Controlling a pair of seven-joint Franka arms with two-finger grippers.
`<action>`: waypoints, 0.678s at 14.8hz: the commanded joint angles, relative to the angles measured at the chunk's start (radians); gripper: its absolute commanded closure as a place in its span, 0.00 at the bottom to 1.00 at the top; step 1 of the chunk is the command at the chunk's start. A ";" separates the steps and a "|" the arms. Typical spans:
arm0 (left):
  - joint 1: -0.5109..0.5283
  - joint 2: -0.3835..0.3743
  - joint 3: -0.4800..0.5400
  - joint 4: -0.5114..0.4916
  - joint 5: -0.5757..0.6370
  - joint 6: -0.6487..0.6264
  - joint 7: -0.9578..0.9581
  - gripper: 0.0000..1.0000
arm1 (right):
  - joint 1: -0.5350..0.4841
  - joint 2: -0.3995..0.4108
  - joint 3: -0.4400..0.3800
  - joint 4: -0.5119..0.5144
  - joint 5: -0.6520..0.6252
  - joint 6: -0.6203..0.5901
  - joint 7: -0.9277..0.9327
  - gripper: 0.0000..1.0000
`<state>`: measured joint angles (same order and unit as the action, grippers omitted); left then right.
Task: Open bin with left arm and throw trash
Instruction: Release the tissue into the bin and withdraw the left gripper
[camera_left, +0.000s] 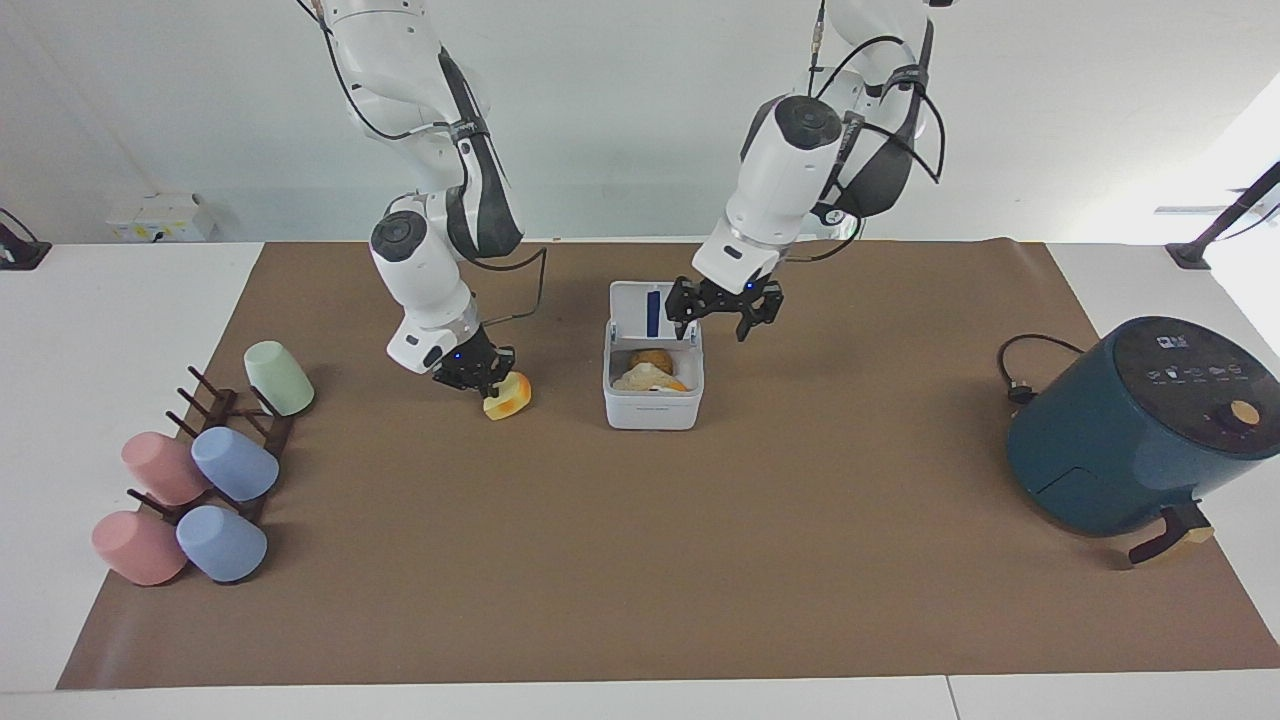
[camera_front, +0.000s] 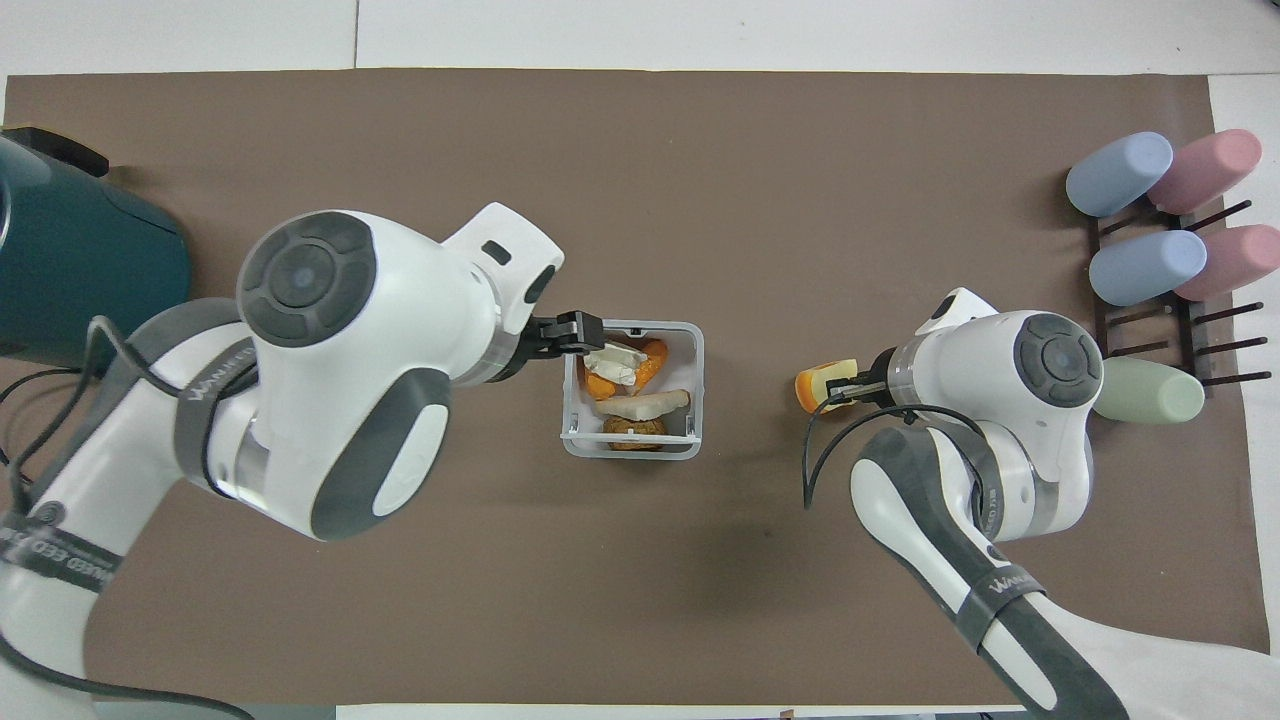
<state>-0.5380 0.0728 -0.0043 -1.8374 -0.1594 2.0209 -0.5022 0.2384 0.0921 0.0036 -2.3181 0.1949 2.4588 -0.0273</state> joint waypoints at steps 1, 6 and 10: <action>0.113 -0.070 -0.003 -0.016 0.029 -0.085 0.115 0.00 | 0.019 -0.015 0.006 -0.024 0.009 0.028 0.032 0.97; 0.314 -0.113 -0.002 0.001 0.067 -0.168 0.368 0.00 | 0.015 -0.008 0.004 0.017 0.008 0.002 0.026 1.00; 0.415 -0.117 0.000 0.046 0.116 -0.223 0.499 0.00 | 0.001 0.011 0.001 0.218 0.004 -0.234 0.026 1.00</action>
<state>-0.1716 -0.0376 0.0071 -1.8226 -0.0684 1.8449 -0.0668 0.2545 0.0884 0.0006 -2.2168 0.1949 2.3459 -0.0024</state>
